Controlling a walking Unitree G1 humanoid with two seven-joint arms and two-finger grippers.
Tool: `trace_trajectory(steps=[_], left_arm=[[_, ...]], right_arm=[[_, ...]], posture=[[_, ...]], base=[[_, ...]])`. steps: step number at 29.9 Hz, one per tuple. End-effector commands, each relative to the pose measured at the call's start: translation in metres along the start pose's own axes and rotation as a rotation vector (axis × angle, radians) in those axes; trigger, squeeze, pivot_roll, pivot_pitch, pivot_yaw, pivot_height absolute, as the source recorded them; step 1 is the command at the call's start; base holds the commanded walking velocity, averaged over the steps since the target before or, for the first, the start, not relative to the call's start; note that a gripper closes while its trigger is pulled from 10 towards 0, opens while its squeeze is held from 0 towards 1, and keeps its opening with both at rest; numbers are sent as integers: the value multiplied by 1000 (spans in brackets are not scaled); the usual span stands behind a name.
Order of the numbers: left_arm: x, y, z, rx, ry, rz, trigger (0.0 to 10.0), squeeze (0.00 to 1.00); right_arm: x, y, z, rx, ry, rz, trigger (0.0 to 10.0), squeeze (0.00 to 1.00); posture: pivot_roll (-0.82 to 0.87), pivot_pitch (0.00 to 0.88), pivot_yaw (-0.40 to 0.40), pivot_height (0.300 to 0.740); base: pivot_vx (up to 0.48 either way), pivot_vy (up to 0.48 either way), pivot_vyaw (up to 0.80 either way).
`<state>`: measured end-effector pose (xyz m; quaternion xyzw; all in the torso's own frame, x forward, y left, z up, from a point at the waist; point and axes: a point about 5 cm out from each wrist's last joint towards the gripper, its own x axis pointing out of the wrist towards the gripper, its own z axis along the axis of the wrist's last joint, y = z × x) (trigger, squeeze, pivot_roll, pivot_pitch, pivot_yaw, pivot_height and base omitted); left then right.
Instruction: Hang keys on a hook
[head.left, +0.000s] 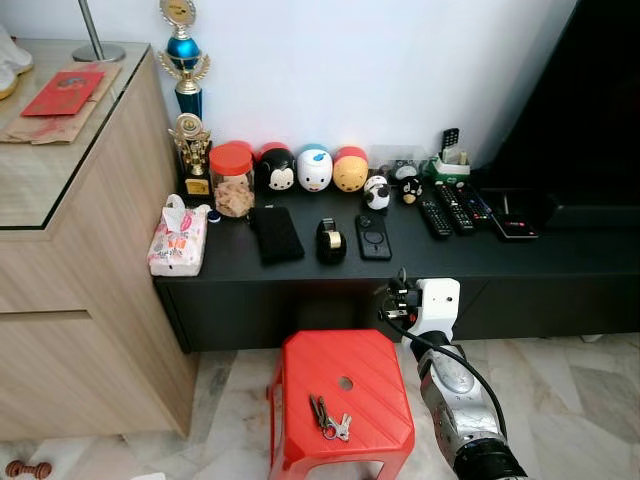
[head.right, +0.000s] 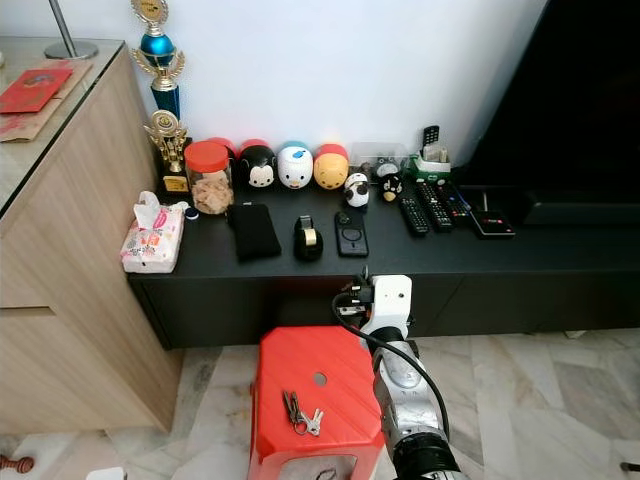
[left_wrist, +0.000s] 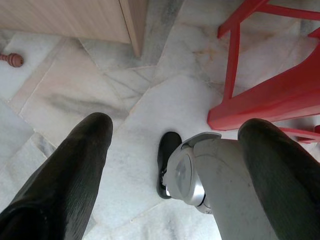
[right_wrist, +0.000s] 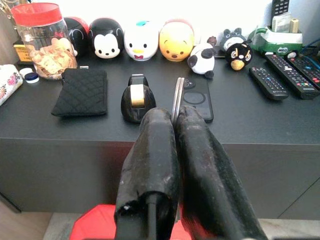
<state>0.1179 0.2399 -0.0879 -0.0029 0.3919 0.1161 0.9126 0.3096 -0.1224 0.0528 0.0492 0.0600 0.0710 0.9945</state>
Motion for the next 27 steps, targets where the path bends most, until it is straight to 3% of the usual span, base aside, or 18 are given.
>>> trace_trajectory(steps=[1,27], left_arm=[[-2,-3,-8,2,38,-11,10000,0],[5,-5,2,-5,52,-14,10000,0]], right_arm=[[1,-4,1,-6,2,-17,10000,0],[8,-1,4,16,0,-23,10000,0]], posture=[[47,0,-114,740],[62,0,-121,740]], base=[[-247,0,0],[-330,0,0]])
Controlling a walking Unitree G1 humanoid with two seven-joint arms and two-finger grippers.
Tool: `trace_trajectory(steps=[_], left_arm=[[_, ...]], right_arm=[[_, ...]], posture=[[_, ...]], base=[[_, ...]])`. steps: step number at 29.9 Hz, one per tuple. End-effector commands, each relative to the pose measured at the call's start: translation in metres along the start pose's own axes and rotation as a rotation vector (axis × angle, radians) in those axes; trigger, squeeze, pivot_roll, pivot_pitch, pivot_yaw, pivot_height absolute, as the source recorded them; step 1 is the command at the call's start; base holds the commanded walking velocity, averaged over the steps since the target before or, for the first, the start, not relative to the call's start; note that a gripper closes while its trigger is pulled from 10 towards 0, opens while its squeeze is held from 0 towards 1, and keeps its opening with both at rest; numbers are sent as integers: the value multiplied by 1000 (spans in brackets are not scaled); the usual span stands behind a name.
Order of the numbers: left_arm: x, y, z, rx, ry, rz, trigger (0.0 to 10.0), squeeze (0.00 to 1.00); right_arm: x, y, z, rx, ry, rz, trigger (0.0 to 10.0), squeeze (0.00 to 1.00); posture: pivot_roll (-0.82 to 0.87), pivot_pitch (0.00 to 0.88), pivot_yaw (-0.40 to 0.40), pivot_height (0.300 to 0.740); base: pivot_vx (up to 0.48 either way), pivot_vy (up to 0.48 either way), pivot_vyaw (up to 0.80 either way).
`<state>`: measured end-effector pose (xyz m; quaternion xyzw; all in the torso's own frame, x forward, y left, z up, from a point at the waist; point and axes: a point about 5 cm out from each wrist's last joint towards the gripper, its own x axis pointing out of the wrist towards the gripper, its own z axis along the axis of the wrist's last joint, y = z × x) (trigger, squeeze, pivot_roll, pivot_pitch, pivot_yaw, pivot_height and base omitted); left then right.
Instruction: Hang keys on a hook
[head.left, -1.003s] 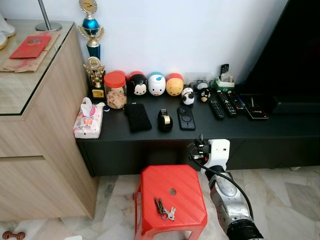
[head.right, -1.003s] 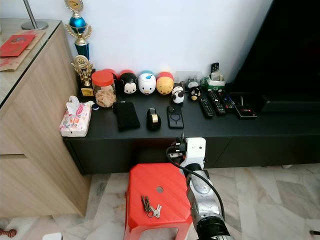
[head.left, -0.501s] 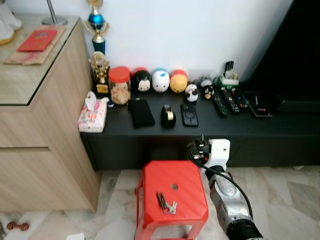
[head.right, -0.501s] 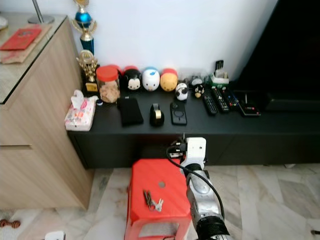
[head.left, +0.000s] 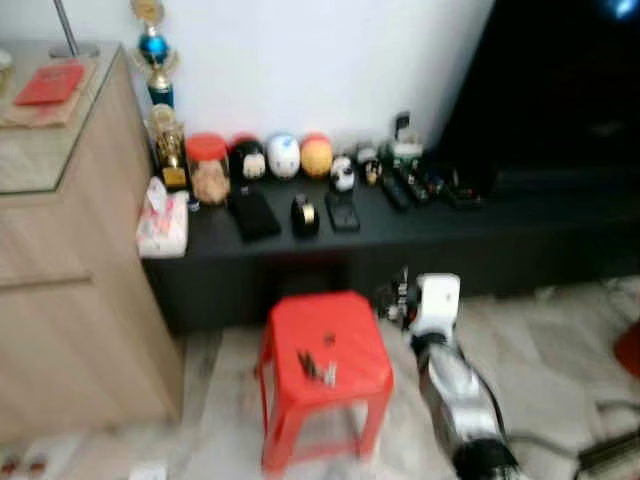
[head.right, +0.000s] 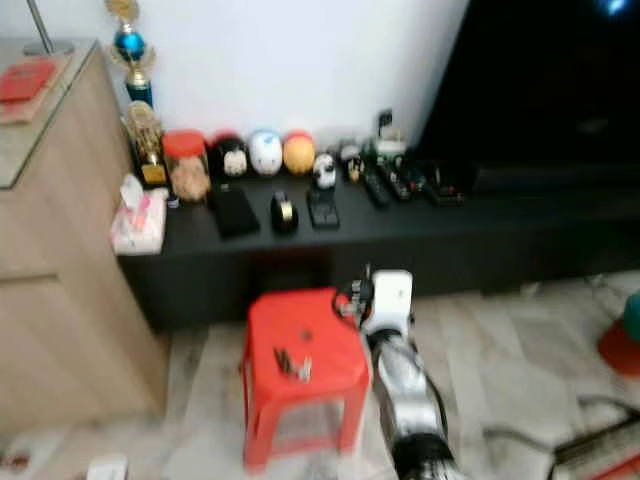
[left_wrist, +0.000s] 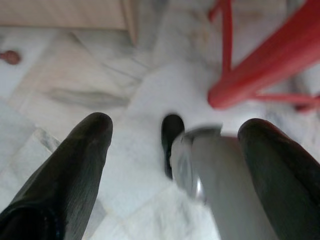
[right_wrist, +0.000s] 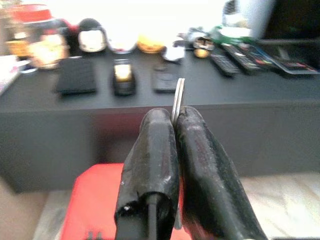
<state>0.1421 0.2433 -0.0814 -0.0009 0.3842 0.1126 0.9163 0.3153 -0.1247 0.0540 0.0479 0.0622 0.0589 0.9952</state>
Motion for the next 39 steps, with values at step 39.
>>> trace_trajectory(steps=[39], left_arm=[[-2,-1,-14,-43,110,22,10000,0]], right_arm=[[19,1,18,83,-8,-45,10000,0]], posture=[[55,19,-122,740]], base=[[-290,0,0]])
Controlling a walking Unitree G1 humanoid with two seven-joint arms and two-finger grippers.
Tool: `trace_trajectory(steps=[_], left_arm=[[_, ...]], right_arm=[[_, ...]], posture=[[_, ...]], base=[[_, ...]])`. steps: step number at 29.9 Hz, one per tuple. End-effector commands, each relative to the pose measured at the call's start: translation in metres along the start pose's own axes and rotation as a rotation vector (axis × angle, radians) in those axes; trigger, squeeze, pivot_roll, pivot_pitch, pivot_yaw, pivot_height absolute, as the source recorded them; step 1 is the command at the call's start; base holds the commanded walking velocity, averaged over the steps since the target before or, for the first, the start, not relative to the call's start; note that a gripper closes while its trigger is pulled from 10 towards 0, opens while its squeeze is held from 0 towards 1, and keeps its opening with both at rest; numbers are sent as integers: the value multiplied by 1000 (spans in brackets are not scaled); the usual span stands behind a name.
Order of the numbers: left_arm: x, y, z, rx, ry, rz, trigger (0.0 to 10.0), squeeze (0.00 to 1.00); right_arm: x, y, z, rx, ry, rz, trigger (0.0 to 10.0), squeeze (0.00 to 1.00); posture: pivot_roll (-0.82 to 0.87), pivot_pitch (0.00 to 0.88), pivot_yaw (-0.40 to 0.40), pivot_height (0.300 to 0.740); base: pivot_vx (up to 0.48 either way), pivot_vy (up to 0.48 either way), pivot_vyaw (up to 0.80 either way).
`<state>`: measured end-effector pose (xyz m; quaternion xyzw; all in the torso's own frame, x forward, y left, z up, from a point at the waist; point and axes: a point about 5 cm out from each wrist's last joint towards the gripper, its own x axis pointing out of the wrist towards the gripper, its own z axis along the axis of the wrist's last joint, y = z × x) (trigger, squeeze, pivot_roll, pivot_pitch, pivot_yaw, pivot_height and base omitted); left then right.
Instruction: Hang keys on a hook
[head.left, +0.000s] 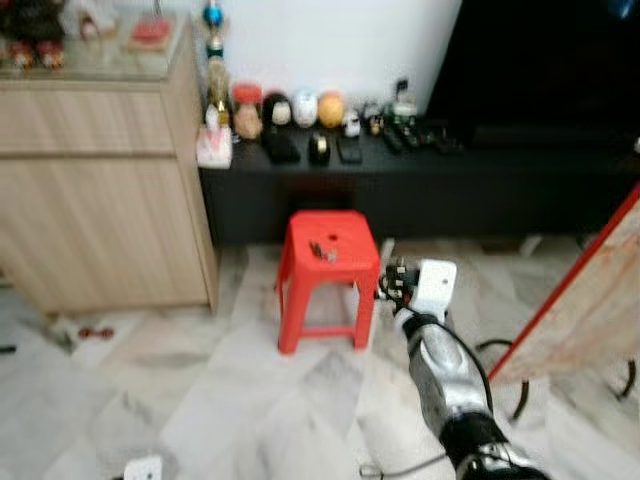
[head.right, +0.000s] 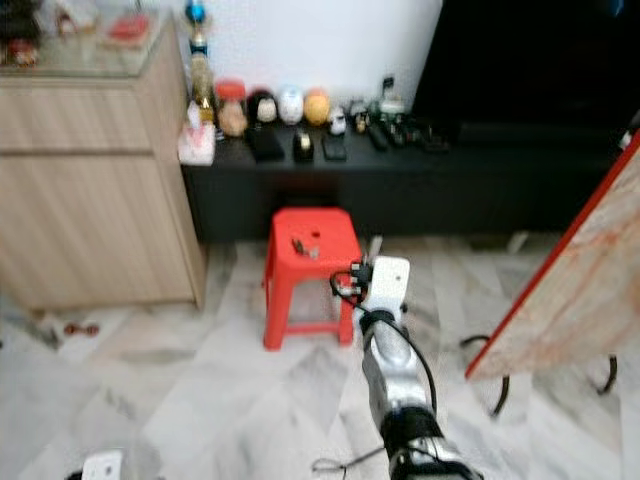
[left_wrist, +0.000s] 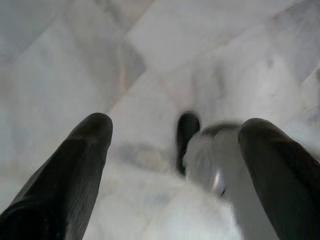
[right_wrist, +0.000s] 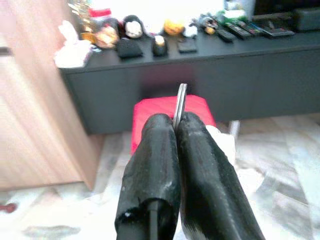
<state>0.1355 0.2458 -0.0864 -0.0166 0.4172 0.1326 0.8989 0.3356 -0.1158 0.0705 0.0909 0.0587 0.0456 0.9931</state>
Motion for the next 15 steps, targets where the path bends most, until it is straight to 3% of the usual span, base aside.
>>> trace_trajectory(steps=[1,9,15], left_arm=[[-1,-4,-5,-6,31,-8,10000,0],[1,-5,-2,15,39,-21,10000,0],[1,-6,-3,23,46,-27,10000,0]], right_arm=[[0,-8,0,-5,4,-24,10000,0],[2,-7,2,-11,0,-21,10000,0],[0,-7,0,-9,2,-27,10000,0]], posture=[[55,21,-124,740],[47,25,-121,740],[53,22,-123,740]], base=[[0,0,0],[0,0,0],[0,-378,0]])
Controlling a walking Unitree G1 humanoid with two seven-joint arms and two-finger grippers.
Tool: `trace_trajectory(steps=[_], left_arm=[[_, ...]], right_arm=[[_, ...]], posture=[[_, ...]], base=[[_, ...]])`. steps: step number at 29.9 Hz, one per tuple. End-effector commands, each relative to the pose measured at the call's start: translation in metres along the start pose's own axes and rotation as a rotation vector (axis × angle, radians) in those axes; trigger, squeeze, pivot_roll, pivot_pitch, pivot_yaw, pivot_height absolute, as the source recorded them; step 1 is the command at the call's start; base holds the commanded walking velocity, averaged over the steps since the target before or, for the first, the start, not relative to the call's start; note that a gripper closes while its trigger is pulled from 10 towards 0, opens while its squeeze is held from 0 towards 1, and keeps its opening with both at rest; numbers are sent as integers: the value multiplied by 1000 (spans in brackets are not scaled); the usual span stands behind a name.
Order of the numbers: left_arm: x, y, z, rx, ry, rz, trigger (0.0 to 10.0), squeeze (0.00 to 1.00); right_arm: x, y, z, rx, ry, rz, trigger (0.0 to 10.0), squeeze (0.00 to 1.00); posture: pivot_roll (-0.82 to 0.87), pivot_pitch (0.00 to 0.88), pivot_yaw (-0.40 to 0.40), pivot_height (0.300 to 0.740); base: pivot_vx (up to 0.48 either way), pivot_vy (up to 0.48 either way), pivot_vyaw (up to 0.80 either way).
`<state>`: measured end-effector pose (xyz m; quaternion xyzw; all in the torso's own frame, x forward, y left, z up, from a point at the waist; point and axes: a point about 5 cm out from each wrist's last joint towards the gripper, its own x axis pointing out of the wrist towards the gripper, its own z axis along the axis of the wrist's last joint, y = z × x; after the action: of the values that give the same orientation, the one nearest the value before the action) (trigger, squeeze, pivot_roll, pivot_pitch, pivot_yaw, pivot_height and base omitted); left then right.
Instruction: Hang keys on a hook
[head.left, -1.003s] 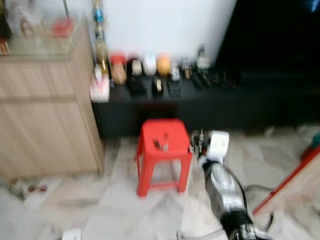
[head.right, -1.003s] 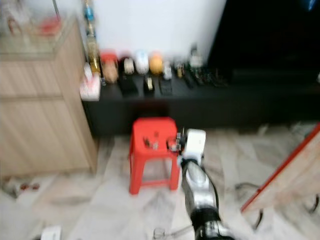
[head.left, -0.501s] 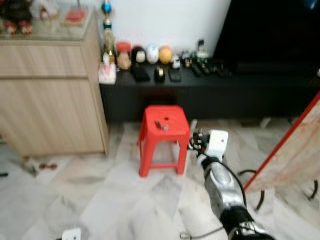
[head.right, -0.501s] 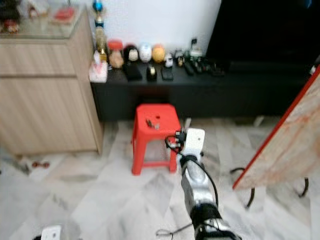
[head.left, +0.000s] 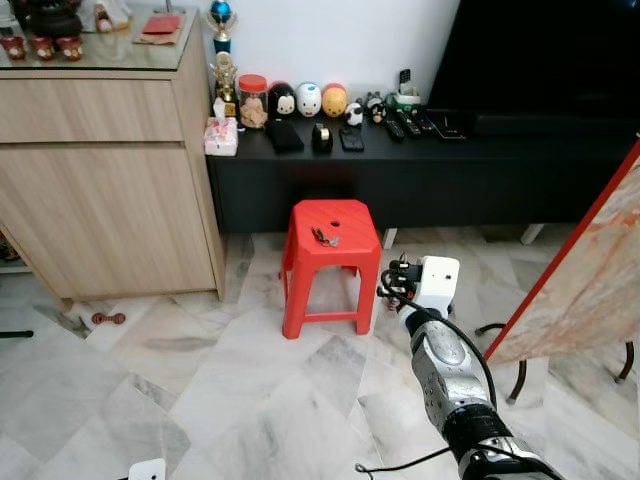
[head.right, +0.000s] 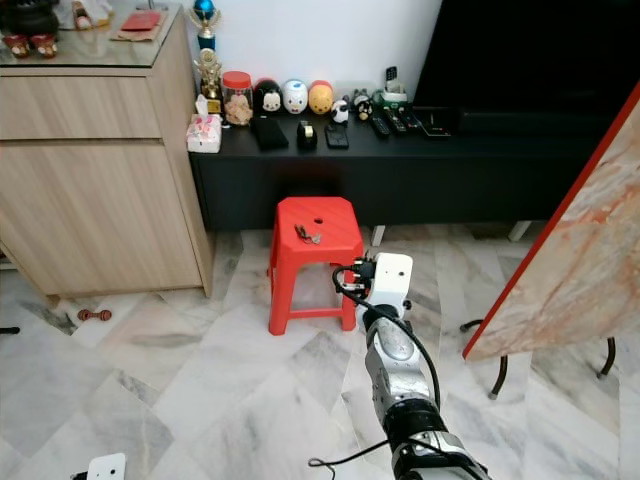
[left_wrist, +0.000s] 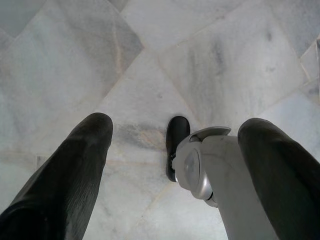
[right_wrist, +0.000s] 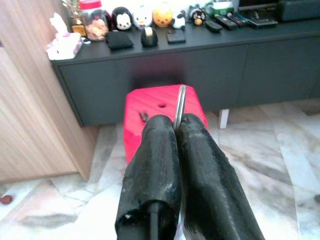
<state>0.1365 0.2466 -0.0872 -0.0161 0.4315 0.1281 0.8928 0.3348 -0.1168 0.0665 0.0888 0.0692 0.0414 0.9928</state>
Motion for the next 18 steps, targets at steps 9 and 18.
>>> trace_trajectory(steps=[9,18], left_arm=[[-1,-10,-5,7,9,-27,10000,0],[-1,-11,-5,7,1,-37,10000,0]], right_arm=[[1,-5,5,-6,-25,-17,10000,0],[2,-7,6,-19,-30,-24,10000,0]], posture=[[56,6,-123,740],[45,0,-122,740]], base=[[0,-411,0],[0,-413,0]])
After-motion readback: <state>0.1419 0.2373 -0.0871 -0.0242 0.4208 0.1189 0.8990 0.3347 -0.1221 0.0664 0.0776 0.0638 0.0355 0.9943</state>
